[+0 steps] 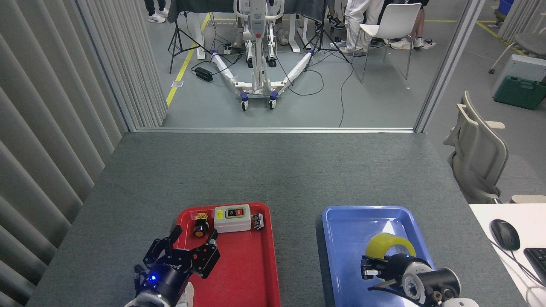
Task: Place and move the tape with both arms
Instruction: 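Lower the tape roll into the blue tray with the right gripper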
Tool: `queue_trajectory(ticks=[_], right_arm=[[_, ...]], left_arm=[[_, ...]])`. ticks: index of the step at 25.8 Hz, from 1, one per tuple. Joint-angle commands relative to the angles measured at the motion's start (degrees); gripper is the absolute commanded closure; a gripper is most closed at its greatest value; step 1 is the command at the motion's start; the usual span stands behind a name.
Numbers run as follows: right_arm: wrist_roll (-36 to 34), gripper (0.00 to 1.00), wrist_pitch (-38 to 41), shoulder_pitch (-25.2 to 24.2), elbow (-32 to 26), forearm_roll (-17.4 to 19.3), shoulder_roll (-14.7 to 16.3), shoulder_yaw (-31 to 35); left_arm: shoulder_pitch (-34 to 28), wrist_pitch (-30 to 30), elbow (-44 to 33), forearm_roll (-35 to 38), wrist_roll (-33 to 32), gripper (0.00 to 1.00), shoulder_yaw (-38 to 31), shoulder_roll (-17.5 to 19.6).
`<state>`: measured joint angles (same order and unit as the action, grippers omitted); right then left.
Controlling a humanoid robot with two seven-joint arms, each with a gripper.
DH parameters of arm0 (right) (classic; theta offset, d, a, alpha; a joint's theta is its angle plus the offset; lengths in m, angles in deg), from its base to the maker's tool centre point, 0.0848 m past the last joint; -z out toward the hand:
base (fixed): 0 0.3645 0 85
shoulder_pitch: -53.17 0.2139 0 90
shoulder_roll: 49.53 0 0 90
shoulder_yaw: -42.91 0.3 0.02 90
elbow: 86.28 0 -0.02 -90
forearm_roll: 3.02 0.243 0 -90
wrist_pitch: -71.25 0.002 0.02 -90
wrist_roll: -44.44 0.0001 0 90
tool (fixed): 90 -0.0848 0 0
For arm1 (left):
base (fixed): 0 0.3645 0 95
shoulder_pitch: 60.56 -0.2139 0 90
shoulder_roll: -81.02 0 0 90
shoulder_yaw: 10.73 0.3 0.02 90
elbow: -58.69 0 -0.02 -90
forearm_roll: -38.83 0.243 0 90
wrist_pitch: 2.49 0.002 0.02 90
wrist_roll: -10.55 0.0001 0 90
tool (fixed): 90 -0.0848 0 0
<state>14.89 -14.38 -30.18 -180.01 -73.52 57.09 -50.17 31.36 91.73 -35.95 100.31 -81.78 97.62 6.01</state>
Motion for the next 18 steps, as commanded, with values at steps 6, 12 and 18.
queue_trajectory(ticks=[6, 12, 18], right_arm=[[3.7, 1.0, -4.0, 1.1, 2.7, -0.5, -0.4, -1.0], [3.3, 0.56, -4.1, 0.9, 2.7, -0.8, -0.1, -0.8], [2.8, 0.0, -5.1, 0.2, 2.7, -0.9, -0.1, -0.8]], left_arm=[[-0.1, 0.4, 4.8, 18.9, 0.2, 0.02, -7.7, -5.9], [-0.1, 0.3, 4.9, 18.9, 1.2, 0.01, -8.7, -5.4], [-0.6, -1.0, 5.0, 18.9, 3.2, 0.01, -8.4, -5.6]])
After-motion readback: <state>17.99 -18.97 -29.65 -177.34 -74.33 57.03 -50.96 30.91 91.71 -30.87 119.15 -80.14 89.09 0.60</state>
